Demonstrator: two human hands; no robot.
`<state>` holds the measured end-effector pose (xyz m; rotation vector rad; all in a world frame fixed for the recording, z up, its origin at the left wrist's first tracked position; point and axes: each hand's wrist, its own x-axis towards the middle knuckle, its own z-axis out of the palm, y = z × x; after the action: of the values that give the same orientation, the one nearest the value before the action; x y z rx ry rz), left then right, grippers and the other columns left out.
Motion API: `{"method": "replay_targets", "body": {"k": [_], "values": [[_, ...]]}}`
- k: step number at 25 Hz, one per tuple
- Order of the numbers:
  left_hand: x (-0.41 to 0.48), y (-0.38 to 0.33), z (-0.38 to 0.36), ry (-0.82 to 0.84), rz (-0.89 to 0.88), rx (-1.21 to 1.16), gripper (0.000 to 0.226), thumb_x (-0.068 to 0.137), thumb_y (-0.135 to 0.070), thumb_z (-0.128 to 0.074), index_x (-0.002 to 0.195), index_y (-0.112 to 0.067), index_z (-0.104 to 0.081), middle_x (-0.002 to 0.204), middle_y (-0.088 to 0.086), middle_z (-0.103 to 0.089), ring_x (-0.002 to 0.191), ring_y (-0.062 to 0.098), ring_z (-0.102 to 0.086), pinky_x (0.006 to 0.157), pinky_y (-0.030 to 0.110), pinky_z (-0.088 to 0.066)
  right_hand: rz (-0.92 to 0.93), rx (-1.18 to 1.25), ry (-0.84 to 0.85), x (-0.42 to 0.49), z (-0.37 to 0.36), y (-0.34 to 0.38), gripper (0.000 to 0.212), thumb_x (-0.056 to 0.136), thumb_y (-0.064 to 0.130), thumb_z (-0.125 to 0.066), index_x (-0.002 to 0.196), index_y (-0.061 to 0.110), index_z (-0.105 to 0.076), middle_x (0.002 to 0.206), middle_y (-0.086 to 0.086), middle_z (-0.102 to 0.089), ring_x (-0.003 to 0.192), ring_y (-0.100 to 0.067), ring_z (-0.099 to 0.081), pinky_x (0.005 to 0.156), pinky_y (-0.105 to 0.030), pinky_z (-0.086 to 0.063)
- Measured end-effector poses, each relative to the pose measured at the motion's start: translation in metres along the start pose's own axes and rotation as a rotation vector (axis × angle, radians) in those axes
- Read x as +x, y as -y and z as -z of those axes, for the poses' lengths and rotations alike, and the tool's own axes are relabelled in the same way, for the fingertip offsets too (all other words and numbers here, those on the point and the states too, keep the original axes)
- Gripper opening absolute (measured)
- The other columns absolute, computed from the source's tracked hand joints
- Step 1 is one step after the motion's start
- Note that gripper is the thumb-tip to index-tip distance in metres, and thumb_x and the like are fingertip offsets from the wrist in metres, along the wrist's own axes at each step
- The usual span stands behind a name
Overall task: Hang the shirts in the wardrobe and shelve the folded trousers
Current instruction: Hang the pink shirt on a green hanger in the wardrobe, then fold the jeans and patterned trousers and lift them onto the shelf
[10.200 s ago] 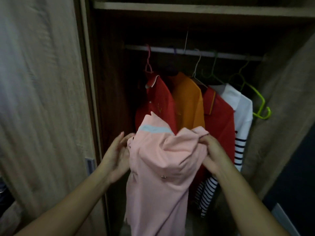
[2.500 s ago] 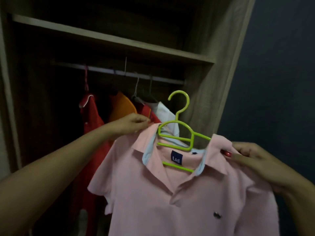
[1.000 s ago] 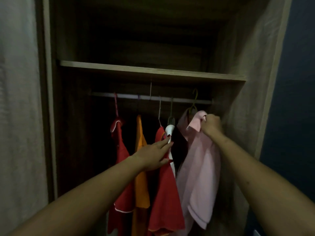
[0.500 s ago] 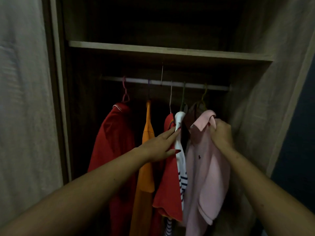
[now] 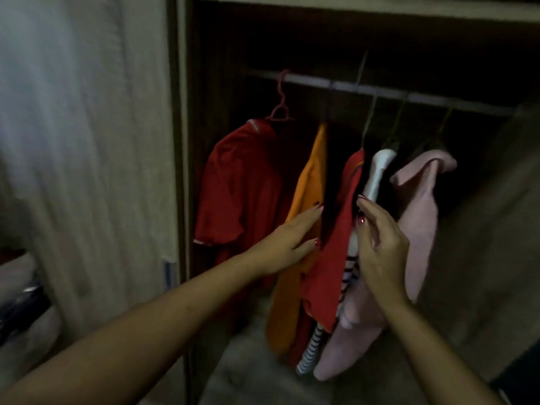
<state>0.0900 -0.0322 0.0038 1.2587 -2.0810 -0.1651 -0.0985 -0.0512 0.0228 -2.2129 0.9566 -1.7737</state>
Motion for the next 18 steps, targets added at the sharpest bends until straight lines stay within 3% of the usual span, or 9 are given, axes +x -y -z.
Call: {"method": "replay_targets", "body": {"k": [5,7,9,14,18], "values": [[-0.117,0.032,0.040,-0.171,0.228,-0.027,0.057,0.096,-0.019,-0.049,0.146,-0.002,-0.028,0.153,0.009,-0.032,0.140,0.012,-0.029,0.118,0.023,-0.020,0.051,0.208,0.220,-0.049,-0.105,0.047,0.031,0.094,0.008,-0.047,0.121,0.003,-0.061,0.123,-0.007,-0.064,0.115,-0.011,-0.058,0.100,-0.021,-0.043],[-0.172,0.047,0.058,-0.218,0.365,-0.013,0.058,0.095,-0.018,-0.050,0.146,-0.001,-0.027,0.150,0.016,-0.037,0.136,0.014,-0.037,0.113,0.012,-0.022,0.056,0.281,0.352,-0.074,-0.150,0.070,0.031,0.095,0.009,-0.046,0.122,0.004,-0.060,0.124,-0.007,-0.064,0.115,-0.011,-0.058,0.101,-0.023,-0.044],[-0.237,0.062,0.079,-0.262,0.531,0.018,0.058,0.098,-0.022,-0.049,0.149,-0.007,-0.024,0.152,0.011,-0.035,0.133,0.012,-0.037,0.108,0.005,-0.022,0.057,0.352,0.492,-0.102,-0.198,0.099,0.032,0.095,0.011,-0.046,0.123,0.005,-0.060,0.124,-0.008,-0.063,0.116,-0.008,-0.056,0.101,-0.019,-0.043],[-0.409,0.105,0.117,-0.440,0.879,-0.009,0.059,0.095,-0.034,-0.049,0.146,-0.011,-0.032,0.149,0.006,-0.041,0.131,0.007,-0.040,0.112,0.026,-0.033,0.029,0.465,0.800,-0.181,-0.308,0.175,0.035,0.095,0.019,-0.047,0.125,0.006,-0.059,0.121,-0.006,-0.064,0.111,-0.007,-0.057,0.096,-0.015,-0.043],[-0.538,0.135,0.137,-0.628,1.217,-0.138,0.046,0.097,-0.016,-0.049,0.141,-0.005,-0.039,0.142,0.010,-0.046,0.131,0.019,-0.045,0.104,0.023,-0.035,-0.029,0.482,0.950,-0.246,-0.385,0.220,0.029,0.094,0.007,-0.050,0.121,0.007,-0.061,0.118,-0.006,-0.066,0.109,-0.013,-0.060,0.096,-0.025,-0.045]]}}
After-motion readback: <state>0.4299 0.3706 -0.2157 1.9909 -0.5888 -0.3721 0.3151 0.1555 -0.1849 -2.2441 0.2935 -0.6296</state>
